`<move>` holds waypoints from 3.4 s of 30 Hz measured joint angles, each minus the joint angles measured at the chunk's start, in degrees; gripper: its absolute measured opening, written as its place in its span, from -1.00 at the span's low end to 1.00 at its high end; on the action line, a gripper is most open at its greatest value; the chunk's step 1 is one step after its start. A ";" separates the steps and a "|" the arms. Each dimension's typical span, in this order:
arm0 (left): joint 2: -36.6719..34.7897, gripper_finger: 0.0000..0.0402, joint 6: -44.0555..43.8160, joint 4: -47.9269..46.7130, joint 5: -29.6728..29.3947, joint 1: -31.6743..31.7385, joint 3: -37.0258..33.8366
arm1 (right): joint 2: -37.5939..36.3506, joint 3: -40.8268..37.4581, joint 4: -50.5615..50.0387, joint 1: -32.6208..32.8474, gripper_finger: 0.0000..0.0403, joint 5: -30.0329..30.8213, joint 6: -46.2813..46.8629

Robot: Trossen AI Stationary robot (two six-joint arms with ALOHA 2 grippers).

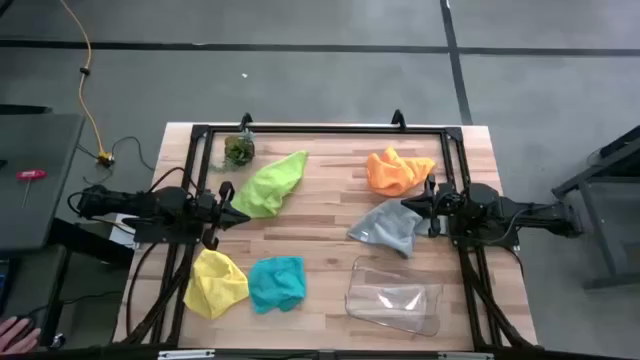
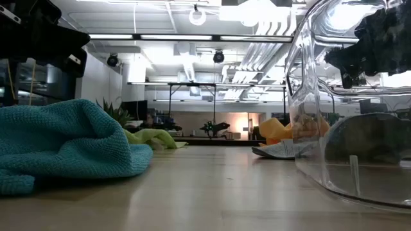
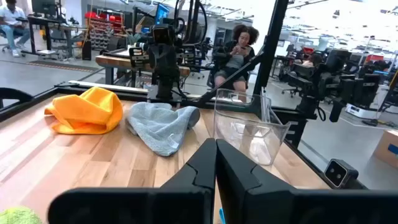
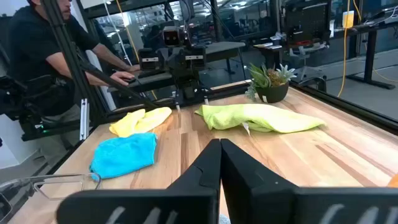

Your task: Fold microfiber towels

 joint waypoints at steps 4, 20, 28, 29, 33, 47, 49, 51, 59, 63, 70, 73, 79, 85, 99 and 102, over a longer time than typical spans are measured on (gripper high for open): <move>0.01 -1.00 0.00 0.01 0.00 -0.01 0.01 | 0.00 0.00 -0.01 0.01 -1.00 -0.02 0.01; 0.00 -1.00 0.00 0.02 0.00 -0.01 0.02 | 0.00 0.00 -0.01 0.00 -1.00 -0.01 0.02; 0.00 -1.00 0.00 0.01 0.01 -0.01 0.00 | 0.00 0.00 0.00 0.00 -1.00 0.00 0.00; 0.01 -1.00 0.00 0.01 0.01 -0.01 0.00 | 0.00 0.00 -0.02 0.02 -1.00 0.00 0.02; 0.00 -1.00 0.02 0.00 0.02 0.00 0.00 | 0.00 0.00 -0.02 0.02 -1.00 -0.01 0.01; 0.01 -1.00 0.00 0.01 0.01 -0.02 0.01 | 0.00 0.00 -0.02 0.01 -1.00 -0.01 0.02; 0.00 -1.00 0.00 0.00 0.02 0.00 0.02 | 0.00 0.00 -0.02 0.02 -1.00 0.00 0.02; 0.01 -1.00 0.01 0.00 0.02 -0.01 0.01 | 0.00 0.00 0.00 0.02 -1.00 0.00 0.00; 0.00 -1.00 0.00 0.01 0.00 -0.02 0.00 | 0.00 0.00 -0.02 0.02 -1.00 -0.02 0.00; 0.00 -1.00 0.00 0.00 0.01 -0.01 0.00 | 0.00 0.00 -0.01 0.00 -1.00 0.00 0.02; 0.01 -1.00 0.01 0.00 0.02 -0.02 0.01 | 0.00 0.00 0.00 0.00 -1.00 -0.02 0.00; 0.00 -1.00 0.00 0.02 0.02 0.00 0.00 | 0.00 0.00 -0.01 0.01 -1.00 -0.01 0.02; 0.00 -1.00 0.02 0.00 0.02 -0.01 0.01 | 0.00 0.00 0.00 0.02 -1.00 0.00 0.02; 0.02 -1.00 0.00 0.02 0.02 0.00 0.02 | 0.00 0.00 -0.02 0.02 -1.00 -0.01 0.02; 0.02 -1.00 0.00 0.01 0.01 -0.02 0.02 | 0.02 0.00 10.02 0.01 -1.00 1.46 9.62; 0.02 -1.00 0.02 0.00 0.00 0.00 0.00 | -0.01 0.00 20.32 0.00 -1.00 3.48 19.12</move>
